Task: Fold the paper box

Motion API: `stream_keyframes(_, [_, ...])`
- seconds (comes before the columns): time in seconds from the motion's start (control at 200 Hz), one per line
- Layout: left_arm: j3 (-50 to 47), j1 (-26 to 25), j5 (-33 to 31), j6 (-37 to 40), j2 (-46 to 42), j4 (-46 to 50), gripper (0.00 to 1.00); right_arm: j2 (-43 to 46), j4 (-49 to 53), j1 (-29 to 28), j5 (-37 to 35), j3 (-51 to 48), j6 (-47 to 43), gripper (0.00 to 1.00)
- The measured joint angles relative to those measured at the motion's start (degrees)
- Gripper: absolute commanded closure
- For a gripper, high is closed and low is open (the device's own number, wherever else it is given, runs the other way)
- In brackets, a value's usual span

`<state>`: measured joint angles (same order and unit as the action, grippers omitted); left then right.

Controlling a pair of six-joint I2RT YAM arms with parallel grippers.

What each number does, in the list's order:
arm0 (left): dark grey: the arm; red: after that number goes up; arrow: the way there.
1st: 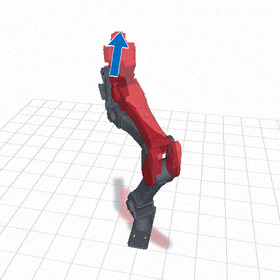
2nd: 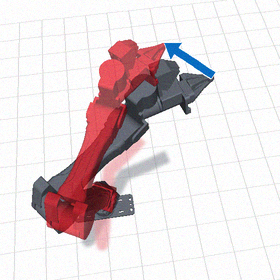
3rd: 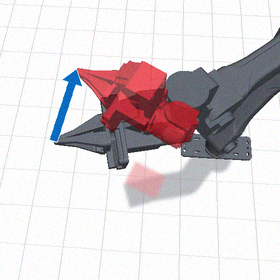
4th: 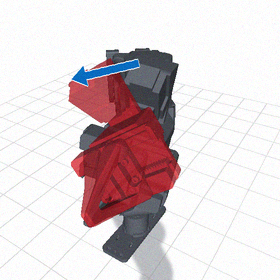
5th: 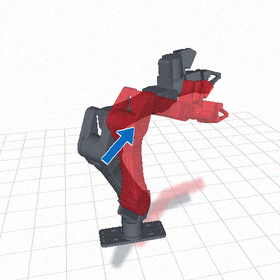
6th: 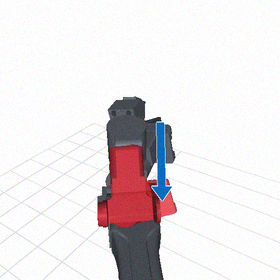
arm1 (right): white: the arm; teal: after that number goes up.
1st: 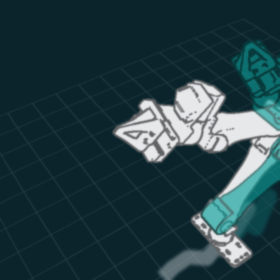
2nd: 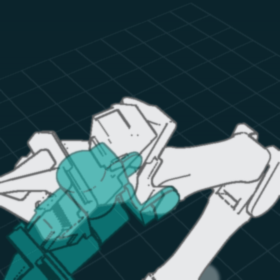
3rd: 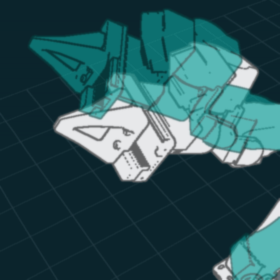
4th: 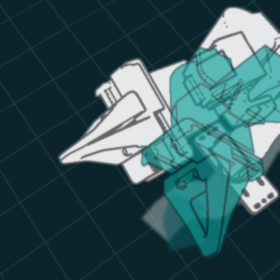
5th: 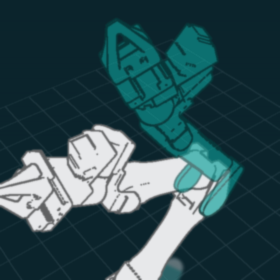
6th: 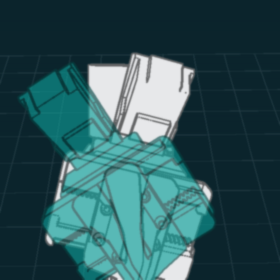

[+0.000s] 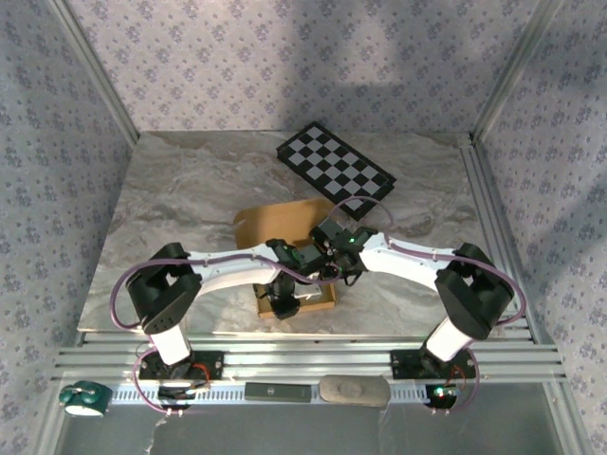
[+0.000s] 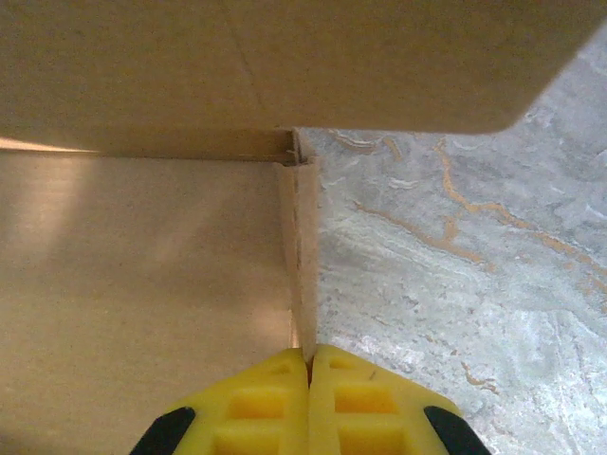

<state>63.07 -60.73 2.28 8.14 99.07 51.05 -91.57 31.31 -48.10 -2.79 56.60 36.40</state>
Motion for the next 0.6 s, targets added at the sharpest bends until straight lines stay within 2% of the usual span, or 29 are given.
stream_keyframes(0.3, [-0.68,-0.13,-1.14,-2.47,-2.62,-0.33,0.53,0.52,-0.13,-0.22,0.24,0.35,0.20,1.00])
stream_keyframes(0.325, [-0.68,-0.13,-1.44,-2.82,-3.45,-0.81,0.50,0.52,-0.07,-0.35,0.28,0.35,0.17,1.00])
stream_keyframes(0.33, [-0.68,-0.13,-1.51,-2.99,-3.58,-0.85,0.43,0.52,-0.04,-0.39,0.31,0.35,0.20,1.00])
stream_keyframes(0.345, [-0.68,-0.11,-1.64,-3.06,-4.15,-1.07,0.34,0.52,-0.02,-0.46,0.44,0.35,0.31,1.00])
stream_keyframes(0.385, [-0.98,-0.13,-2.16,-3.58,-5.44,-0.39,0.29,0.74,-0.09,-0.52,1.16,0.68,0.39,1.00])
stream_keyframes(0.48, [-2.03,-0.13,-2.91,-5.09,-8.50,-0.04,0.25,1.33,-0.74,-1.03,2.01,1.92,0.42,1.00])
stream_keyframes(0.6, [-3.65,-0.04,-3.48,-7.45,-12.57,0.20,0.25,1.88,-2.03,-1.49,3.54,3.19,0.50,1.00])
